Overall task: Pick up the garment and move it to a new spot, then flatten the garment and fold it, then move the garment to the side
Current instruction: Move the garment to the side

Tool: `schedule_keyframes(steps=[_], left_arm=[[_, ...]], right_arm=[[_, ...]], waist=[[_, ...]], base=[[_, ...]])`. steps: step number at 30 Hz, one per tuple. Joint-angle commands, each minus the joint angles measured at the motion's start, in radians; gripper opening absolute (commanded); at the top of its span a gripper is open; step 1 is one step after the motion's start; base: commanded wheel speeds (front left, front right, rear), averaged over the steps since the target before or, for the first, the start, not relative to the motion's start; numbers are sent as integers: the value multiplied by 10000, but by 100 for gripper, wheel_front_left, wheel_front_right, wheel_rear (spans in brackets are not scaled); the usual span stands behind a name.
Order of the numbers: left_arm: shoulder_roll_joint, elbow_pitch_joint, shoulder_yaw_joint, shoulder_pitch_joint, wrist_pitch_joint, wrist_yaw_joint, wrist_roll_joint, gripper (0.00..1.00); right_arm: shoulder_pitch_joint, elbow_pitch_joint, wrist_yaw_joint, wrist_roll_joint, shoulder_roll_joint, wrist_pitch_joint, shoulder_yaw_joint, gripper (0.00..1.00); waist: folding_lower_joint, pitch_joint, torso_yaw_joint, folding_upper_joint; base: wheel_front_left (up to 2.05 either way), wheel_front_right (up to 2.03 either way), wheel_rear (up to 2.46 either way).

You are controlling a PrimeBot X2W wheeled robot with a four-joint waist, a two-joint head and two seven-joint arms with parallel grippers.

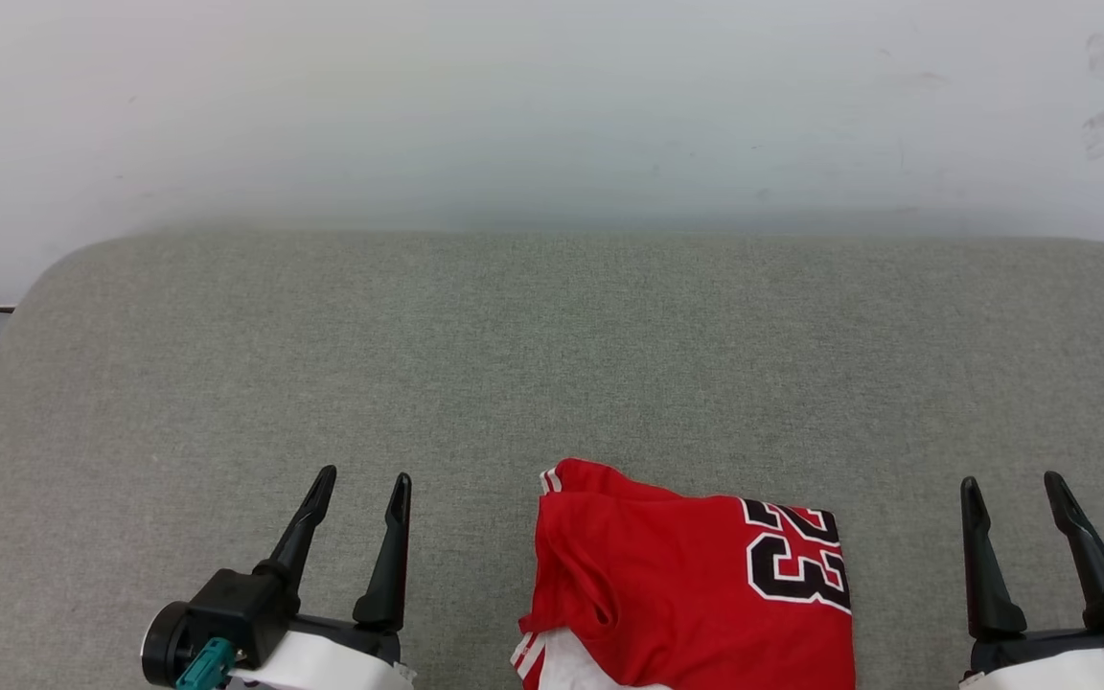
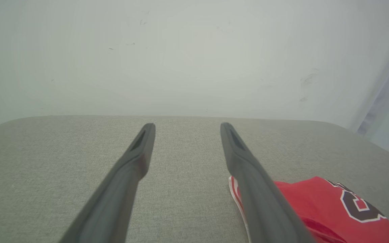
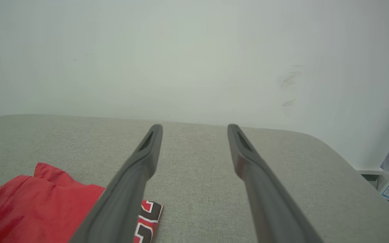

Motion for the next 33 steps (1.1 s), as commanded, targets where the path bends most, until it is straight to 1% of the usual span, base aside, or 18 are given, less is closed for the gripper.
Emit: schedule_keyframes(steps=[1, 4, 7, 8, 9, 10, 12, 15, 16, 18, 20, 21, 24, 27, 30, 33], left_arm=[[7, -23, 1, 20, -20, -20, 73, 100], [13, -35, -28, 12, -20, -20, 75, 100], [116, -16, -100, -62, -20, -20, 222, 100], [116, -16, -100, -62, -20, -20, 222, 100], [186, 11, -183, -97, -20, -19, 318, 100], [229, 34, -245, -120, -20, -20, 389, 100], [239, 32, -294, -184, -20, -20, 436, 100], [253, 36, -333, -239, -20, -20, 499, 100], [261, 20, -330, -271, -20, -20, 507, 100], [251, -2, -349, -344, -20, -20, 508, 100], [248, -24, -394, -467, -20, -20, 521, 100], [270, 4, -538, -629, -20, -20, 558, 100], [269, 10, -646, -809, -20, -20, 542, 100], [274, 32, -705, -930, -20, -20, 533, 100], [278, 58, -756, -1027, -20, -20, 528, 100], [283, 64, -771, -1076, -20, -20, 509, 100]], right_arm=[[-51, 33, -10, 146, 47, 81, 21, 100], [-55, 74, -10, 378, 49, 399, 0, 100], [-113, 50, -10, 811, -2, 1304, 32, 100], [-113, 50, -10, 811, -2, 1304, 32, 100], [-187, -32, -10, 1043, -17, 1706, 33, 100], [-194, -86, -10, 1269, -81, 2286, 97, 100], [-219, -322, -10, 1459, -512, 3556, 401, 100], [-325, -801, -8, 2002, -824, 5789, 594, 100], [-363, -925, -13, 2103, -841, 6684, 477, 100], [-403, -1285, -8, 2268, -986, 8466, 581, 100], [-608, -1641, -8, 2666, -875, 9981, 565, 100], [-915, -1901, -8, 2796, -814, 11608, 434, 100], [-1277, -1817, -8, 2676, -739, 12561, 445, 100], [-1488, -1406, -8, 2824, -499, 13083, 478, 100], [-1635, -917, -8, 2651, -461, 13153, 511, 100], [-1682, -411, -8, 2729, -335, 13033, 609, 100]], waist=[[0, -2, 0, 0], [0, 23, 2, 0], [0, 89, 18, 0], [0, 89, 18, 0], [0, 121, 29, 0], [0, 157, 36, 0], [0, 239, 47, 0], [0, 386, 77, 0], [0, 444, 77, 0], [0, 576, 105, 0], [0, 751, 165, 0], [0, 982, 313, 0], [0, 1195, 501, 0], [0, 1353, 683, 0], [0, 1471, 881, 0], [0, 1548, 1050, 0]], base=[[0, 0, 0], [0, 0, 0], [0, 0, 0], [0, 0, 0], [0, 0, 0], [0, 0, 0], [0, 0, 0], [0, 0, 0], [0, 0, 0], [0, 0, 0], [0, 0, 0], [0, 0, 0], [0, 0, 0], [0, 0, 0], [0, 0, 0], [0, 0, 0]])
